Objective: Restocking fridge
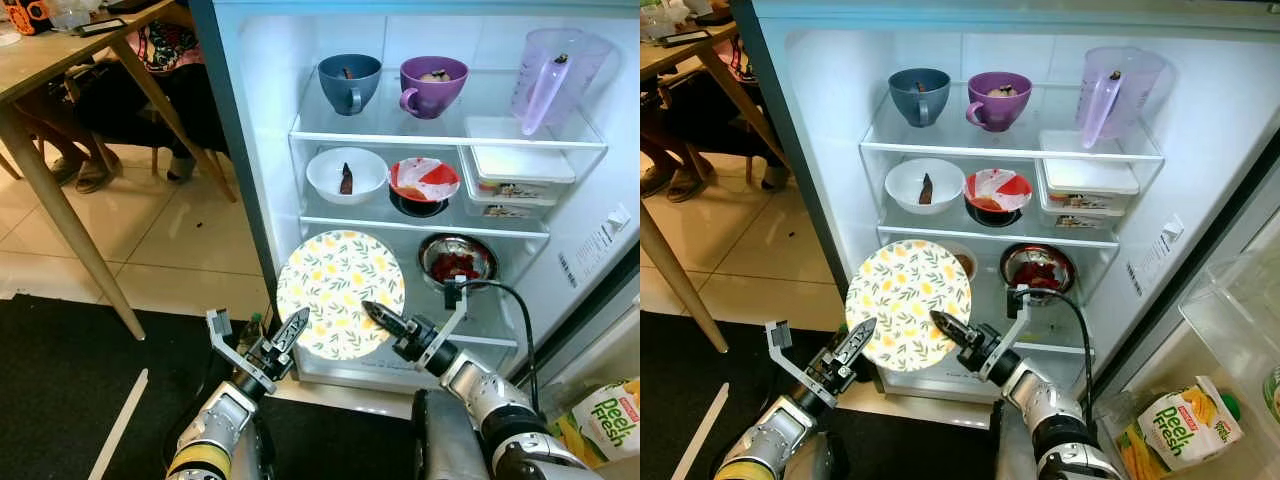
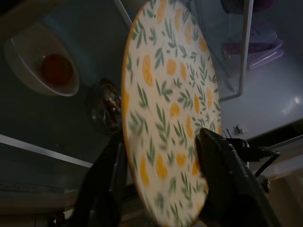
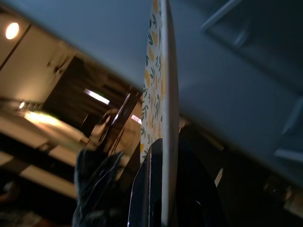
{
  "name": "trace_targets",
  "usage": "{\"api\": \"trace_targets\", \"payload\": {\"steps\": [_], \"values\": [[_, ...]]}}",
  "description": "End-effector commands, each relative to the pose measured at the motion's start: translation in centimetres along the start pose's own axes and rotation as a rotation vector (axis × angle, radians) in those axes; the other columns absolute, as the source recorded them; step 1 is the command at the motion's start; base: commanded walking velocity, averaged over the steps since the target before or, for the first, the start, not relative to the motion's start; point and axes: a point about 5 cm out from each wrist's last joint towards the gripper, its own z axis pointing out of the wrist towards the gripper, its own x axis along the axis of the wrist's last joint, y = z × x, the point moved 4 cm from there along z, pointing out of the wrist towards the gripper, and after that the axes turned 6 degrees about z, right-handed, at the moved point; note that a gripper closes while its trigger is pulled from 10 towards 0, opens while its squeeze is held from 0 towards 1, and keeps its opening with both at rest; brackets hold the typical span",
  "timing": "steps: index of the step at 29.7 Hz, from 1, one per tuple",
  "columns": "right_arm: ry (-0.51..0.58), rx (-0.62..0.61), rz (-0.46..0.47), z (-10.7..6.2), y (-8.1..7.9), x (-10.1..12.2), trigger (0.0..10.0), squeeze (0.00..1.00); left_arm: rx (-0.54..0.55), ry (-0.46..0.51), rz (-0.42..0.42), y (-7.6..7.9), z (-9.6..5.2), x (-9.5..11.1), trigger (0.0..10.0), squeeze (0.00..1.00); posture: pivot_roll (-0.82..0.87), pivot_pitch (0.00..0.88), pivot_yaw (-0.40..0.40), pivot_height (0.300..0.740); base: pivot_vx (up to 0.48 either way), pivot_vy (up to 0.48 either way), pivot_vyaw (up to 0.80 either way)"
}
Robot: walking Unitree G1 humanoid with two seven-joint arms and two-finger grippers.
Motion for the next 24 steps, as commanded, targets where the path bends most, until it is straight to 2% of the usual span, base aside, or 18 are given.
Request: {"api": "trace_targets", "payload": {"steps": [1, 13, 20, 22, 23, 24], "values": [[0.061, -0.051, -0.008, -0.4, 0.6, 1.1, 0.0, 0.0, -0.022, 0.016, 0.001, 0.1, -0.2, 0.3, 10.0, 1.0, -0.03, 0.052, 0.024, 0.451, 0.0, 0.0, 0.0], [0.218, -0.167, -0.004, -1.0, 1.5, 4.1, 0.0, 0.0, -0.015, 0.012, -0.007, 0.0, -0.8, -0.3, 10.0, 1.0, -0.03, 0.063, 0.018, 0.451, 0.0, 0.0, 0.0], [0.248, -0.208, -0.006, -1.1, 1.8, 4.7, 0.0, 0.0, -0.019, 0.007, -0.006, 0.0, -1.1, -0.6, 10.0, 1.0, -0.03, 0.073, 0.015, 0.451, 0.0, 0.0, 0.0], [0.251, -0.301, -0.01, -1.6, 2.9, 4.5, 0.0, 0.0, -0.015, 0.004, 0.001, 0.0, -1.3, -0.8, 10.0, 1.0, -0.02, 0.077, 0.013, 0.451, 0.0, 0.0, 0.0], [0.251, -0.301, -0.01, -1.6, 2.9, 4.5, 0.0, 0.0, -0.015, 0.004, 0.001, 0.0, -1.3, -0.8, 10.0, 1.0, -0.02, 0.077, 0.013, 0.451, 0.0, 0.0, 0.0], [0.223, -0.369, -0.003, -2.3, 3.9, 3.8, 0.0, 0.0, -0.013, 0.003, 0.011, 0.0, -1.5, -0.9, 10.0, 1.0, -0.02, 0.083, 0.011, 0.451, 0.0, 0.0, 0.0]]}}
